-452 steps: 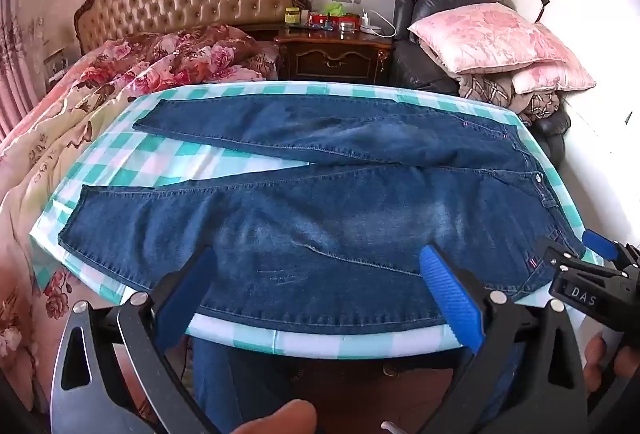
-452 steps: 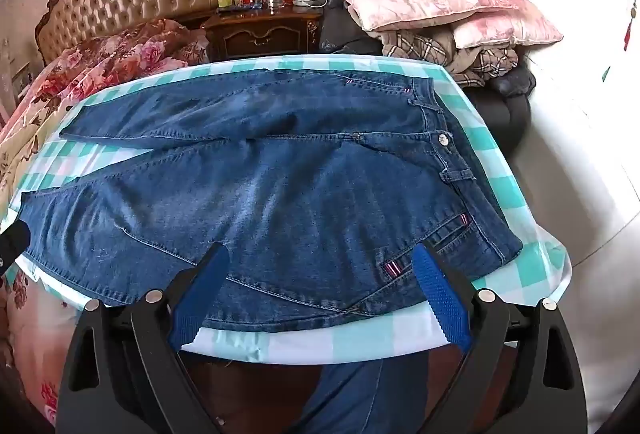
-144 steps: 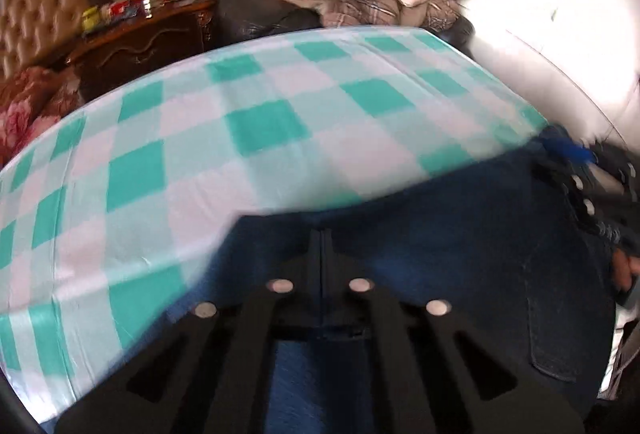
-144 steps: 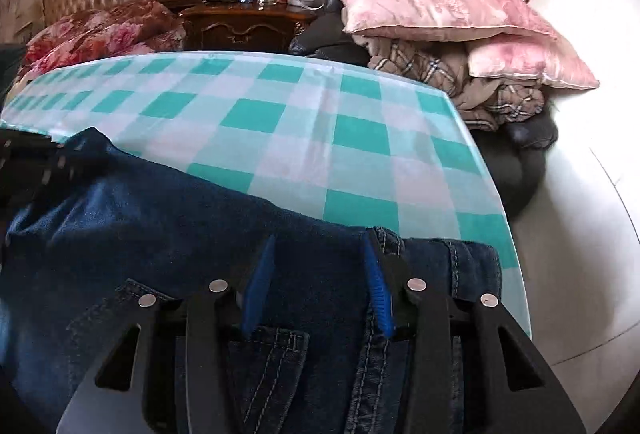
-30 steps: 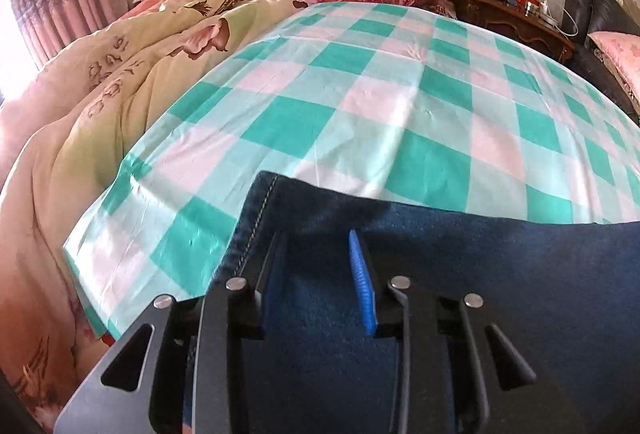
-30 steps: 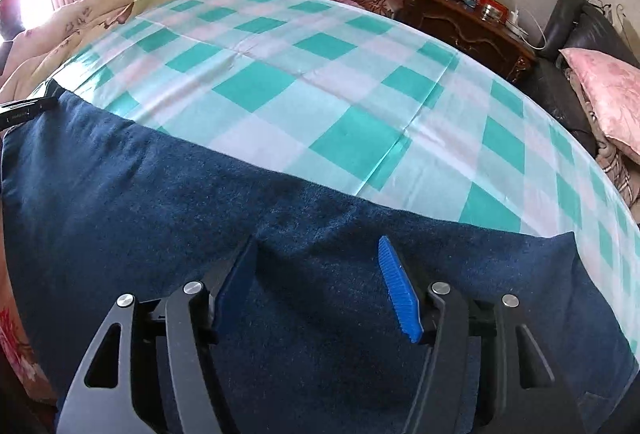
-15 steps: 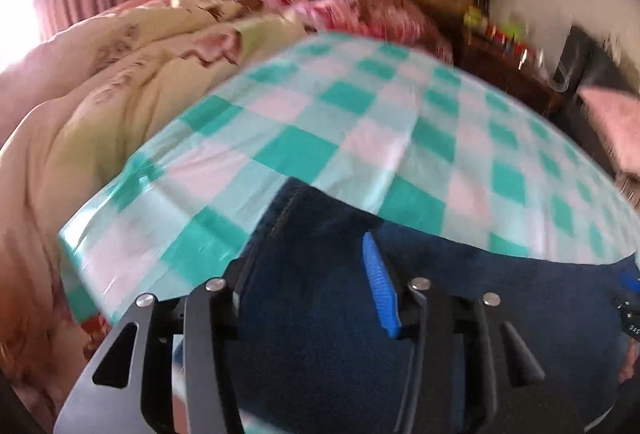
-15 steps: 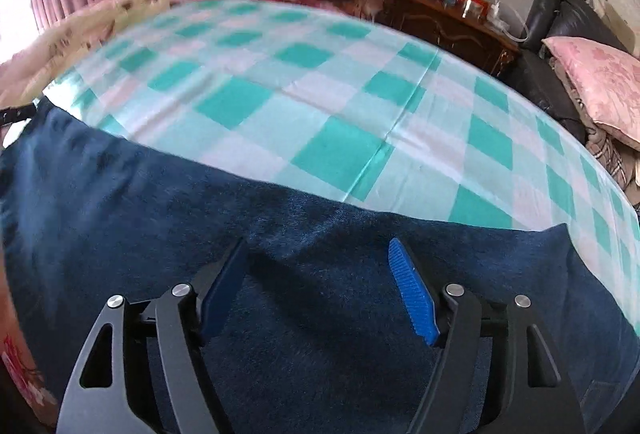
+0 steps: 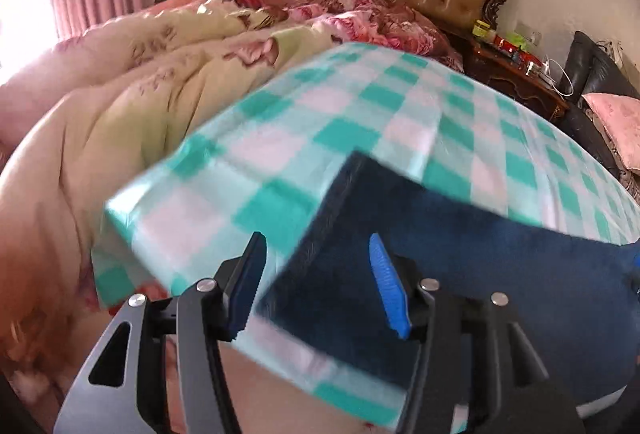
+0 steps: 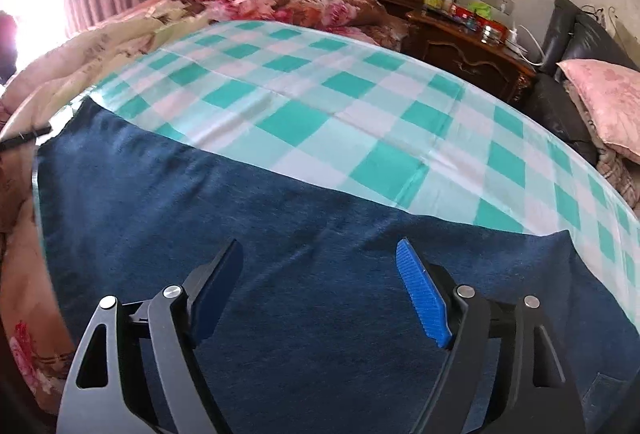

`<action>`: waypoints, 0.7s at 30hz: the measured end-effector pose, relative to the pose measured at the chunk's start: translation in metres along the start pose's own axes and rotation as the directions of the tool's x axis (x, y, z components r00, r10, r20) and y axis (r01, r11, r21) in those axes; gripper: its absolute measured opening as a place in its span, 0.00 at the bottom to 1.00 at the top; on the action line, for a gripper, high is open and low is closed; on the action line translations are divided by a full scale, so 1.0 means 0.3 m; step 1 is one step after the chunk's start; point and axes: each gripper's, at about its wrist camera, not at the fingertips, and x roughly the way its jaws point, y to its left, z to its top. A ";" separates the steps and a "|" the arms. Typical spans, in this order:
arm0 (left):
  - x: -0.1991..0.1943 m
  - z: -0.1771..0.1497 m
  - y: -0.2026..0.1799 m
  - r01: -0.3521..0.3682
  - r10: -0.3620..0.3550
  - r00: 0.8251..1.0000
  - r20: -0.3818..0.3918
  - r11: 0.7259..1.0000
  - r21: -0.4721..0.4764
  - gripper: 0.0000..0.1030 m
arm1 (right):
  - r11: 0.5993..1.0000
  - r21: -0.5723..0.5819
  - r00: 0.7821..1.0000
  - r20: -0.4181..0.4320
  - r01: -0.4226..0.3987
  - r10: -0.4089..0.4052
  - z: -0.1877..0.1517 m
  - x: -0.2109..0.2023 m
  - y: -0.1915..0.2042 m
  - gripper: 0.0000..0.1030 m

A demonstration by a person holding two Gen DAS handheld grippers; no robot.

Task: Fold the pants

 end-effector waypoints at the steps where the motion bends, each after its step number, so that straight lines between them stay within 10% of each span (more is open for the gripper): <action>1: 0.011 0.018 -0.004 -0.004 0.004 1.000 -0.001 1.000 0.011 0.52 | 1.000 0.008 1.000 -0.010 0.005 -0.005 0.002 0.014 -0.010 0.74; 9: 0.206 0.159 -0.067 0.033 -0.022 0.995 -0.096 0.993 0.113 0.50 | 0.999 0.013 0.999 -0.009 0.037 -0.037 0.032 0.063 -0.078 0.73; 11: 0.251 0.158 -0.069 0.067 -0.049 0.988 -0.147 0.990 0.120 0.14 | 0.999 -0.004 0.999 -0.008 0.051 -0.051 0.047 0.081 -0.100 0.73; 21: 0.212 0.187 -0.069 0.053 -0.044 0.994 -0.101 0.994 0.091 0.12 | 0.992 0.026 0.992 -0.025 0.124 -0.123 0.051 0.165 -0.219 0.73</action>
